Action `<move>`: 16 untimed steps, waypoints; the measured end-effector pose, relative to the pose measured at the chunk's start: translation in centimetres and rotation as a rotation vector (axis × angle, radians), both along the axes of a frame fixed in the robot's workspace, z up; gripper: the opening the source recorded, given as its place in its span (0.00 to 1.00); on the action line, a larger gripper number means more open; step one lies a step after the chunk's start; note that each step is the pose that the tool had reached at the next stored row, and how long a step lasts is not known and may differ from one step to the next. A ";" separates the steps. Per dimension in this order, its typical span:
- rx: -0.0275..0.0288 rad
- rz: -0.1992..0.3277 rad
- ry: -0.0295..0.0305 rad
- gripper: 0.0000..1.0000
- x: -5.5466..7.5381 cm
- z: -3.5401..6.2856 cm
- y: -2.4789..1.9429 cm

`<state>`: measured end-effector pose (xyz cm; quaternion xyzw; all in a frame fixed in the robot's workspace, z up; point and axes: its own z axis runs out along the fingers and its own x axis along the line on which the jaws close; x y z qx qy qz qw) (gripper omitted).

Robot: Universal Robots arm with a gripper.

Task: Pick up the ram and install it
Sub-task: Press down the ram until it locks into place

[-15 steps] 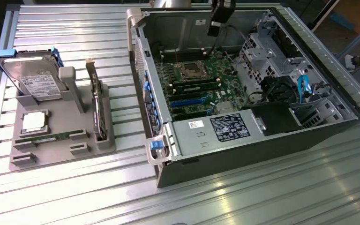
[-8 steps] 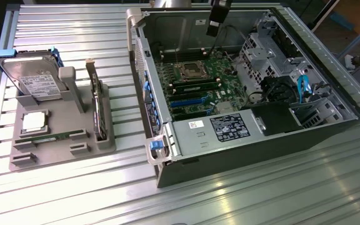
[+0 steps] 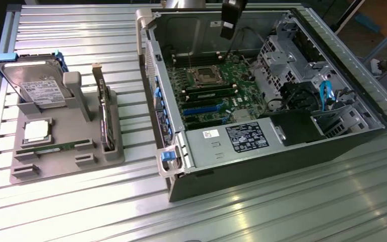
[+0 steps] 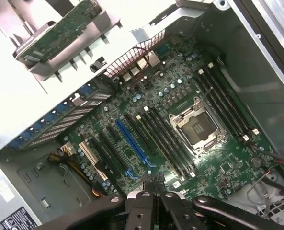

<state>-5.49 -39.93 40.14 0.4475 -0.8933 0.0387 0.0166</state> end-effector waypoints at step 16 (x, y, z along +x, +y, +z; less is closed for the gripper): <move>0.0035 -0.267 0.0002 0.11 0.0 0.00 0.00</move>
